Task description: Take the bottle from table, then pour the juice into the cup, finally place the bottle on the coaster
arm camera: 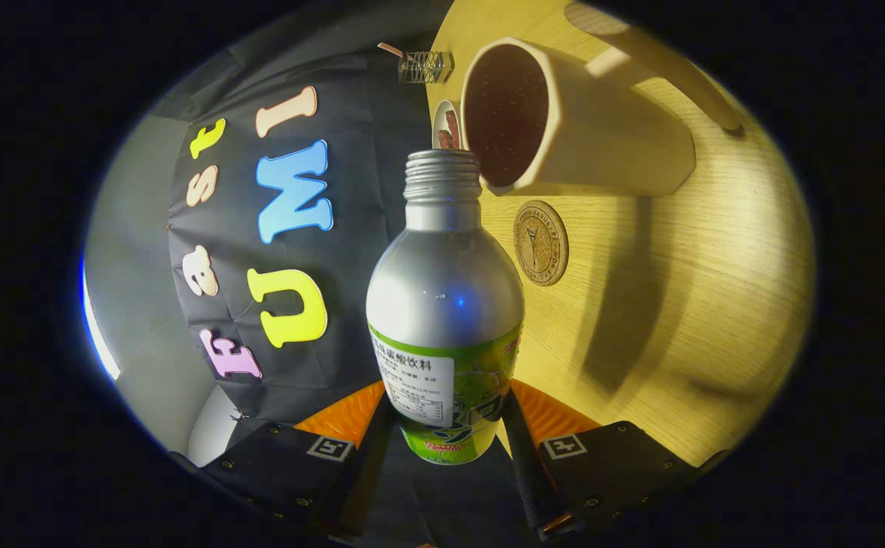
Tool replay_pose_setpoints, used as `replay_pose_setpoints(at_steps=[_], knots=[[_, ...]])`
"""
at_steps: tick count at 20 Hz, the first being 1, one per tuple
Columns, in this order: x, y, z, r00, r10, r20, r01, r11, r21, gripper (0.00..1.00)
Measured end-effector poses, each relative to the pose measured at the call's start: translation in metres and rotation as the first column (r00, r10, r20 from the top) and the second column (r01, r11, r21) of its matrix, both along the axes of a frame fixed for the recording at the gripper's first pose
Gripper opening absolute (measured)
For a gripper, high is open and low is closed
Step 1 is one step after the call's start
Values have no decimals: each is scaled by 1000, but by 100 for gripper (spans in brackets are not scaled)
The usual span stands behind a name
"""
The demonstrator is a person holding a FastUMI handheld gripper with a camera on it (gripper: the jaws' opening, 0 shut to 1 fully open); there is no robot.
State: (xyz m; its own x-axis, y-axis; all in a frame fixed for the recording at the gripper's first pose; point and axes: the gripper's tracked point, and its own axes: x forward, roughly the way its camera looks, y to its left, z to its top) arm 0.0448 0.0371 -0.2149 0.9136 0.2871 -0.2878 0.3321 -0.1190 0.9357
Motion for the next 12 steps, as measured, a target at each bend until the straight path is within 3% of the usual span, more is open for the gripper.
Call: replay_pose_setpoints(at_steps=[12], knots=[[0, 1, 4, 1000, -12, -19, 13, 996, 85, 75]])
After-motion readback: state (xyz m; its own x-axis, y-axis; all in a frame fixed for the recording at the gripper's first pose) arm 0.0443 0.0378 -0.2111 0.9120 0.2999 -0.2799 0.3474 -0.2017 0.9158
